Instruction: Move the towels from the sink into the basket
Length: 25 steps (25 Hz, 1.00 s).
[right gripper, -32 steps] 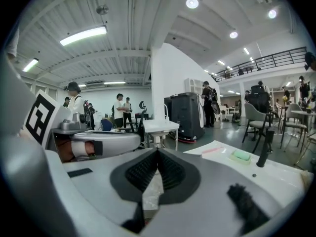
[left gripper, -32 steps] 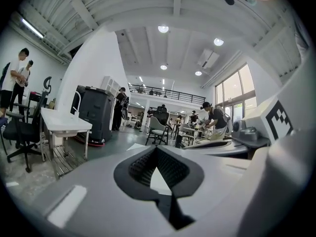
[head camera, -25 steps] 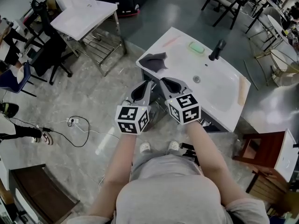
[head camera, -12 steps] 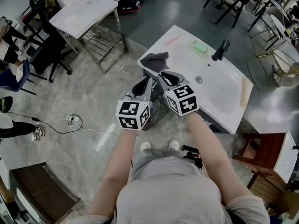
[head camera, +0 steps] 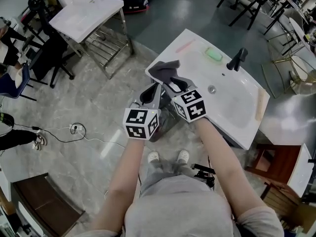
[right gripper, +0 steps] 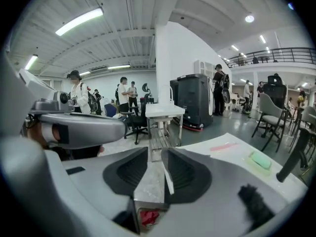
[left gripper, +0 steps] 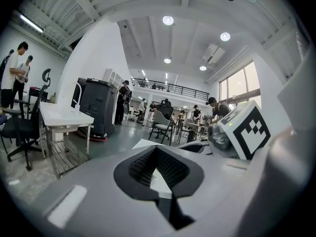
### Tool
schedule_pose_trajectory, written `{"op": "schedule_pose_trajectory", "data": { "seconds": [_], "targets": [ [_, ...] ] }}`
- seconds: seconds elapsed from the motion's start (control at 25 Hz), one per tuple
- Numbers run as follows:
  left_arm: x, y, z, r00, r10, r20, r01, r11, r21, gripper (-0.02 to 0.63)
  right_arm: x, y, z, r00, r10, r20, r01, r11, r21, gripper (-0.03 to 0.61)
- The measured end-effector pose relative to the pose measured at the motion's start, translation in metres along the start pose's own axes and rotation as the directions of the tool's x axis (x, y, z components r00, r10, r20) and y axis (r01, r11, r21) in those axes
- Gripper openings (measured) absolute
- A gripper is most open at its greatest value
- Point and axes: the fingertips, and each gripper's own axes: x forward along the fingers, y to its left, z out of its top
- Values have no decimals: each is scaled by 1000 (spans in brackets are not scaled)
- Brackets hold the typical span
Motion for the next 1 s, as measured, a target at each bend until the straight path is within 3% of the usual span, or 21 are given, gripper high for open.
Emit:
{"op": "schedule_pose_trajectory", "data": {
  "seconds": [0.6,0.8,1.0],
  "targets": [
    [29,32,-20,998,31,-46,-32,999,-37,6,61,-22,-28,989,37,-141,-43,998,-45,197],
    [35,37,-27,998,30,-63,-32,999,-37,6,82,-37,-44,976,14,-215,-27,998,-60,241],
    [36,45,-33,996,40,-75,-43,998,-48,6,98,-40,-56,962,59,-267,-71,997,-34,247]
  ]
}}
